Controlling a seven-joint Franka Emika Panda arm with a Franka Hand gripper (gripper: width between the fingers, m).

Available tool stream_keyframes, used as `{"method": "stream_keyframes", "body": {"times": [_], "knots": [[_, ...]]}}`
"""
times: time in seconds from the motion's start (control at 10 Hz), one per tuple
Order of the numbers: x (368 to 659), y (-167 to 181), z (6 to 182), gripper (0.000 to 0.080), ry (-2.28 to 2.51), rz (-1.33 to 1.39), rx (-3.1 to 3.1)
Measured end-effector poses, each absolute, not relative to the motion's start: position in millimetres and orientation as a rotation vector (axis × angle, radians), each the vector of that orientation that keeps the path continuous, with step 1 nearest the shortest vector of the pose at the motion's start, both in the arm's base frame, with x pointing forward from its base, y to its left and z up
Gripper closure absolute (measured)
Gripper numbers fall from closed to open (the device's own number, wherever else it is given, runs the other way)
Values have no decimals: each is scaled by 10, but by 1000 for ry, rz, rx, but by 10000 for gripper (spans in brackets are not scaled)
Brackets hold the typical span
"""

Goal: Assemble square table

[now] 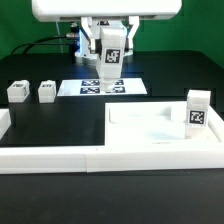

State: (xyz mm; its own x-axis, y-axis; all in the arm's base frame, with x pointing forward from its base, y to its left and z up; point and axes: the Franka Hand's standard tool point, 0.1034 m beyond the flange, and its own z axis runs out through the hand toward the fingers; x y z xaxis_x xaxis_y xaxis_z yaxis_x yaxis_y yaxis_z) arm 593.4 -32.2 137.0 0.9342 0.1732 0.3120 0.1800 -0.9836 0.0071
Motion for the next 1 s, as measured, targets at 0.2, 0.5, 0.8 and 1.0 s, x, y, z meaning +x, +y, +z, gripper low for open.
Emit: {"method": "stream_keyframes", "body": {"times": [0.2, 0.5, 0.8, 1.0], "knots": [[6031, -533, 1218, 510, -293, -370, -2993], [6164, -287, 1055, 510, -187, -503, -3013], [6216, -169, 948, 510, -118, -552, -3026], [6202, -125, 903, 510, -113, -544, -3024]]}}
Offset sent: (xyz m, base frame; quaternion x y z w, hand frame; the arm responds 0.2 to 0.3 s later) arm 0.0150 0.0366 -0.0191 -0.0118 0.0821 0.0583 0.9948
